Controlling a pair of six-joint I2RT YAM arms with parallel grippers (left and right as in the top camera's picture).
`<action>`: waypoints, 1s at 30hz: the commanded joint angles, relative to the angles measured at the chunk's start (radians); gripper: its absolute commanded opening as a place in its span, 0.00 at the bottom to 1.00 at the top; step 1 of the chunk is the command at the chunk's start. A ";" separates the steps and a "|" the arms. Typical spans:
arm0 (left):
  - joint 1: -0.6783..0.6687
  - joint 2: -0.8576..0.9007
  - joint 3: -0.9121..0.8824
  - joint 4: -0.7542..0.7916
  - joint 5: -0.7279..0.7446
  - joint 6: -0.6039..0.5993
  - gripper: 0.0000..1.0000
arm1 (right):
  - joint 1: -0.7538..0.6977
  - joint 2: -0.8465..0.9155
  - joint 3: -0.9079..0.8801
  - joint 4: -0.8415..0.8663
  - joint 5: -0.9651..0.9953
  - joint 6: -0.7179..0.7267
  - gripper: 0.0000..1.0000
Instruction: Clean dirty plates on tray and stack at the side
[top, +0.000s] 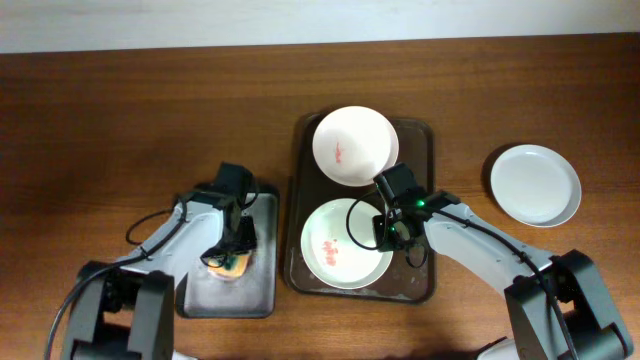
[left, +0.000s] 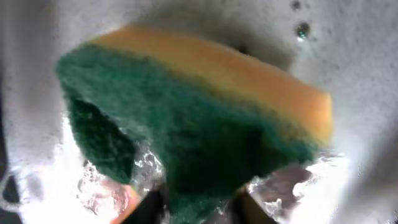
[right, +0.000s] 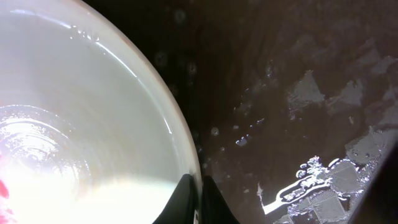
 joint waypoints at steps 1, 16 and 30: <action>0.003 0.078 -0.006 0.048 0.081 -0.019 0.00 | 0.003 0.016 -0.015 -0.012 0.073 -0.002 0.04; 0.003 -0.034 0.016 -0.028 0.044 0.030 0.52 | 0.003 0.016 -0.015 -0.027 0.073 -0.002 0.04; -0.098 0.005 0.436 -0.221 0.359 0.076 0.00 | 0.002 0.016 -0.015 -0.026 0.045 0.053 0.04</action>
